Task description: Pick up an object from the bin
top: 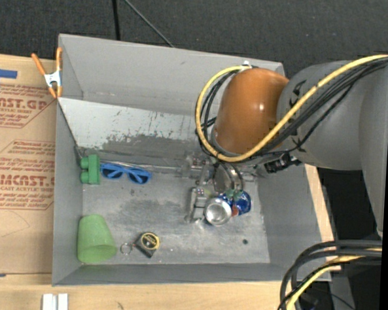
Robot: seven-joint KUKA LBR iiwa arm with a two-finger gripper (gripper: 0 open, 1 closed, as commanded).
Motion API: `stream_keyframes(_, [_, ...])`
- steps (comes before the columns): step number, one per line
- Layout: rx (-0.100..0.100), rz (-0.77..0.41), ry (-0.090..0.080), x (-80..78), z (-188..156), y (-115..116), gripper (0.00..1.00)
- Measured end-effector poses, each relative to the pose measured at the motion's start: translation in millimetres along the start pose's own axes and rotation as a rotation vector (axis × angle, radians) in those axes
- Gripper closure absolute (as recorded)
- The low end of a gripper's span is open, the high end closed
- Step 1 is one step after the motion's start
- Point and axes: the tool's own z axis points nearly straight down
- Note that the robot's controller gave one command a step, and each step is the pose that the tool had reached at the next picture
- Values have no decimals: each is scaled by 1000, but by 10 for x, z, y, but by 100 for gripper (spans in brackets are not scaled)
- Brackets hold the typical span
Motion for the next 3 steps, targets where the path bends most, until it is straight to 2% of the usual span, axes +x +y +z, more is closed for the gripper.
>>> stream_keyframes(1, [1, -160, 8, 242, 1025, 450, 0])
stream_keyframes(2, [-1, 30, -8, 715, 971, 765, 0])
stream_keyframes(3, [0, 30, -2, 727, 969, 763, 100])
